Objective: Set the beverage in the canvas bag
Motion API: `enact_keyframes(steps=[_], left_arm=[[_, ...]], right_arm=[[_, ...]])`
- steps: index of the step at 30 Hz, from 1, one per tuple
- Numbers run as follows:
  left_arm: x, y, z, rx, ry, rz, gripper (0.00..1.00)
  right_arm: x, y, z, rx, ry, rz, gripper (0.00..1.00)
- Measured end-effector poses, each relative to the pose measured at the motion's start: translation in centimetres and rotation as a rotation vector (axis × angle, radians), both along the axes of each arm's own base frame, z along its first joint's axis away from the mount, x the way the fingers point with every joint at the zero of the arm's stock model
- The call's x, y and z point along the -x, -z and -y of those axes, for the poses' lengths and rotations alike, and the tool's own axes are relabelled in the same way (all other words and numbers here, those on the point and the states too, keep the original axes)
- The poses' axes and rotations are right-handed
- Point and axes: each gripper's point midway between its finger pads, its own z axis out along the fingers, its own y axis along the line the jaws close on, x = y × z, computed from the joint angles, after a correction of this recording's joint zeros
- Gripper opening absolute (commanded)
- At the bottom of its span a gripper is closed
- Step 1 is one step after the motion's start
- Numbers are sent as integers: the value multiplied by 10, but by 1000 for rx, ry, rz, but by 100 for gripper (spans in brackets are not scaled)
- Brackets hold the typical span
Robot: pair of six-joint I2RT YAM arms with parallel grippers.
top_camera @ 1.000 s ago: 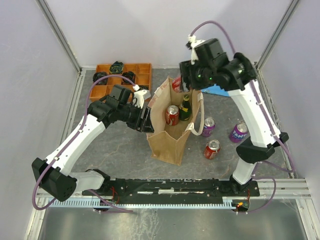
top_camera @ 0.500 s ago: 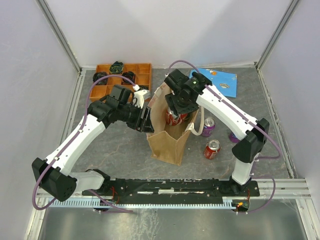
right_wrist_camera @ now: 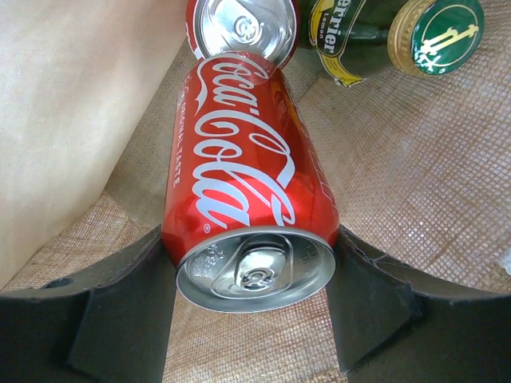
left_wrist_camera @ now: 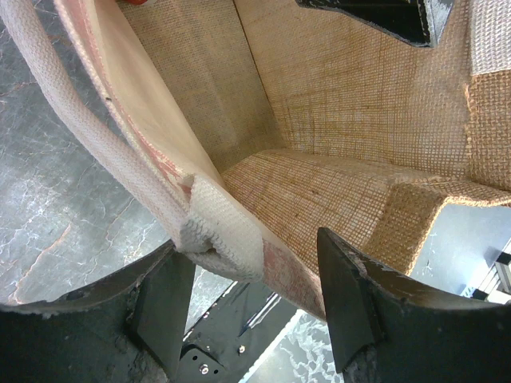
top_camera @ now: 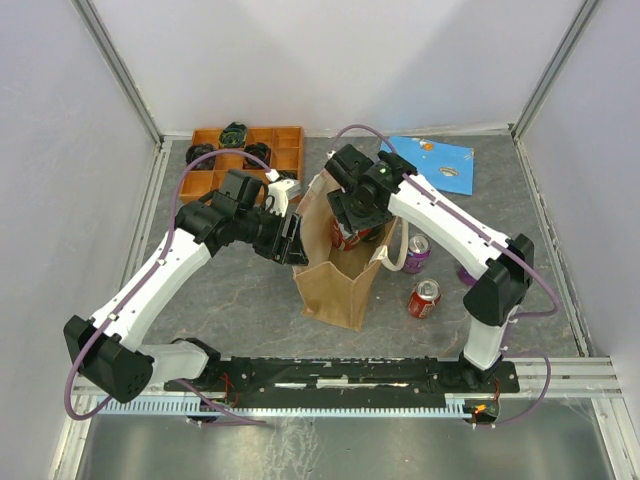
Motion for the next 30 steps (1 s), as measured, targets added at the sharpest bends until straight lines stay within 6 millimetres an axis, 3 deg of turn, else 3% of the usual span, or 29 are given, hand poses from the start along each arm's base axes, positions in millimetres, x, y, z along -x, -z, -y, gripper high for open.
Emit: enact_keyframes(steps=[16,23,30], left_arm=[[-1,2,1,-2,1,-5,68],[-3,3,2,-3,1,-8,68],[-3,4,2,-4,1,-9,68]], right_arm=[[-1,-17,10,11,8,35,0],[3,-13,14,33,5,12,0],[5,4,17,73,0,-27,0]])
